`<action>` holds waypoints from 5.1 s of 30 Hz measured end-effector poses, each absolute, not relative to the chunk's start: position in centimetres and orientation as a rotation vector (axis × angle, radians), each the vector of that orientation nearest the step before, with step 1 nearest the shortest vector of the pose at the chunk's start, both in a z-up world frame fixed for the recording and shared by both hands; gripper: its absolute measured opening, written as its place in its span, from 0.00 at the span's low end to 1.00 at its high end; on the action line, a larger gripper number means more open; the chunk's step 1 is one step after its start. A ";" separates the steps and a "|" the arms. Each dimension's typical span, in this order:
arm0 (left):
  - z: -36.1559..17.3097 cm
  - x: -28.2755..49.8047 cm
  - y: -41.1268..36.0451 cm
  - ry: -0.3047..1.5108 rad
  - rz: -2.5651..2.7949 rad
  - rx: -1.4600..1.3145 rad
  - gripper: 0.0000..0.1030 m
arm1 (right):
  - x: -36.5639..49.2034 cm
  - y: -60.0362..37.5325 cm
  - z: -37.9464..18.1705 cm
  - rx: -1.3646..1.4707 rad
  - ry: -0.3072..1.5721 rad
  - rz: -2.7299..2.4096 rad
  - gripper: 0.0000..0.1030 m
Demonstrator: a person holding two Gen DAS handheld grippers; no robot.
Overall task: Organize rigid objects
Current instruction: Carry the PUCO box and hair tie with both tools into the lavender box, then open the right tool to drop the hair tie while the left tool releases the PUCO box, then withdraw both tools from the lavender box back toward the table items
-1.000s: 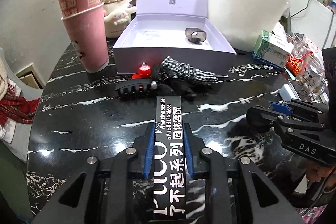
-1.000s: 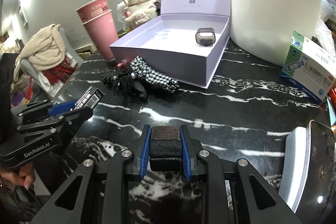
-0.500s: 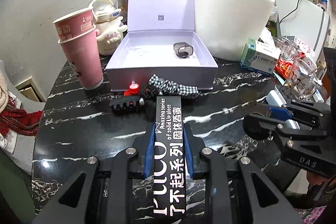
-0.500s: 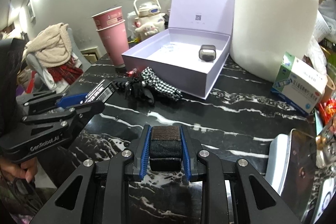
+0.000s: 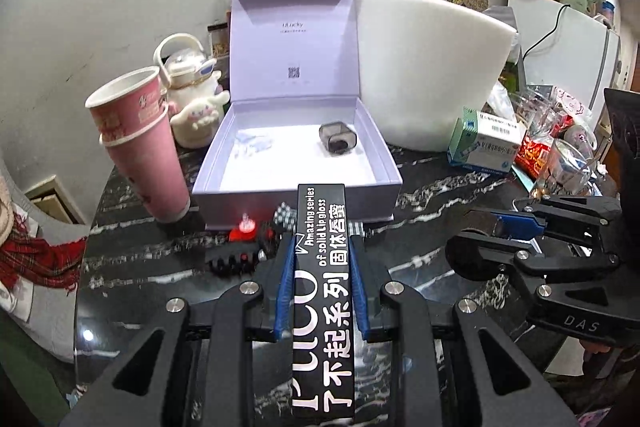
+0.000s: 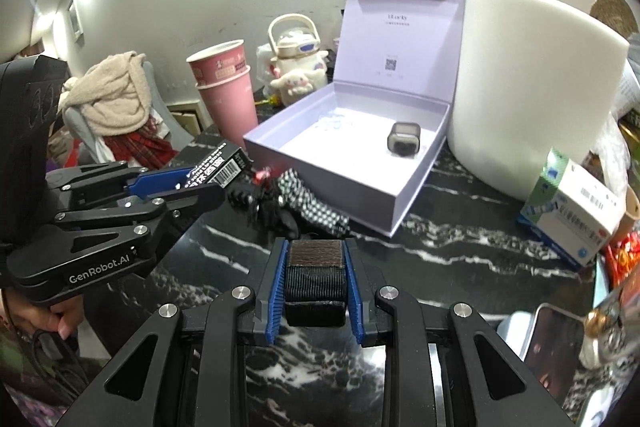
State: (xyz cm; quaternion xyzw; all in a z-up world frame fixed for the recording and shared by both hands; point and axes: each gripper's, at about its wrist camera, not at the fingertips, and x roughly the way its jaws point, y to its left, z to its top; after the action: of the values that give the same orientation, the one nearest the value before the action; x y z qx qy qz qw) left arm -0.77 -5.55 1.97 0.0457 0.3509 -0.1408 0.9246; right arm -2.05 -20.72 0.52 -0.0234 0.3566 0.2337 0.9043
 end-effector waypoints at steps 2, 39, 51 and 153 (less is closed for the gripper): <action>2.4 -0.3 -5.7 0.710 -0.296 0.100 0.25 | -1.5 -20.8 0.9 -0.048 0.733 0.485 0.25; 6.8 12.6 -7.4 0.632 -0.356 0.133 0.25 | 10.2 -21.0 6.4 -0.109 0.662 0.533 0.25; 6.3 18.1 -6.6 0.636 -0.354 0.153 0.25 | 14.9 -19.6 6.4 -0.165 0.618 0.531 0.25; 11.4 10.9 -6.6 0.624 -0.169 0.169 0.68 | 7.0 -22.3 10.8 -0.226 0.513 0.279 0.64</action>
State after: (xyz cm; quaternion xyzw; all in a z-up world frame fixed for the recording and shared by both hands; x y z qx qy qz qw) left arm 10.93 -6.65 11.42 0.0829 0.3062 -0.0830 0.9447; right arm 7.04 -22.28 10.76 -0.1109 0.2521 0.1371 0.9515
